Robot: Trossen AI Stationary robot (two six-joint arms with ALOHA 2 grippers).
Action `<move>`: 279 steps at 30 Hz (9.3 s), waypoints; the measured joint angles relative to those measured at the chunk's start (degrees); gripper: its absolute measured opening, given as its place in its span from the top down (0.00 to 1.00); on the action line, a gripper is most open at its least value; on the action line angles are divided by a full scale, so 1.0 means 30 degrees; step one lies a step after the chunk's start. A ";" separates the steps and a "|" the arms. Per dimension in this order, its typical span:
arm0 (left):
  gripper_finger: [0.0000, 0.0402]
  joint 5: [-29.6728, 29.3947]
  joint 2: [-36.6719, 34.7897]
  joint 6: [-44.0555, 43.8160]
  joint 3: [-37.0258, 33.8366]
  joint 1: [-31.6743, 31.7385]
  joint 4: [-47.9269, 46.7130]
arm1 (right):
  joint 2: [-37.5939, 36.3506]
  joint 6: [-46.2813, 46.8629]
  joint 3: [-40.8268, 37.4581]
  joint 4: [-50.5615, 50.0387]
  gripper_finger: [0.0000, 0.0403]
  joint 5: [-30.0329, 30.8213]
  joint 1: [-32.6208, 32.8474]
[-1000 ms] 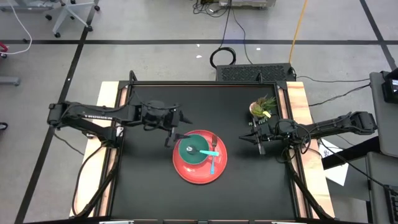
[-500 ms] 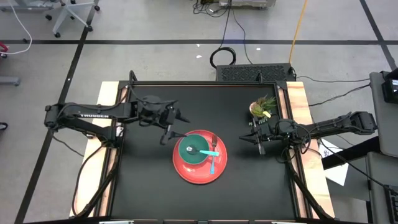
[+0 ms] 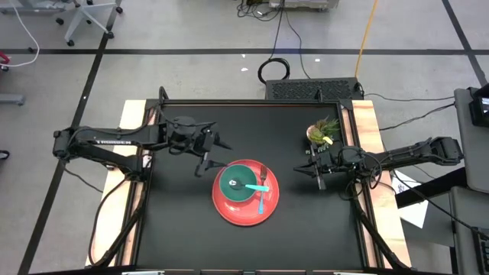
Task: Set table place
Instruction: Return to Home Position
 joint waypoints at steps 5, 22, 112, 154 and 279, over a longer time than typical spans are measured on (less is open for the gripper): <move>0.27 -0.1451 -0.1652 0.0250 0.0007 0.0000 -0.0870 | 0.0000 0.0211 -0.0003 -0.0050 1.00 0.0000 0.0000; 0.27 -0.2527 -0.5570 -0.0541 -0.2600 0.0029 -0.1397 | 0.0007 0.0051 -0.0001 0.0060 1.00 0.0000 -0.0007; 1.00 -0.3774 -1.7978 -0.5657 -1.6167 -0.0842 0.7029 | 0.0004 0.0488 -0.0006 0.0597 1.00 -0.0015 -0.0002; 1.00 -0.2930 -1.7986 -0.4060 -1.6160 -0.2033 0.5633 | -0.4397 -0.1696 -0.0211 0.1292 1.00 0.0940 0.0151; 0.96 -0.4453 -2.1235 -0.4224 -1.4641 -0.3026 -0.2432 | -1.3891 0.1967 -0.0124 -1.3015 1.00 0.0532 0.0117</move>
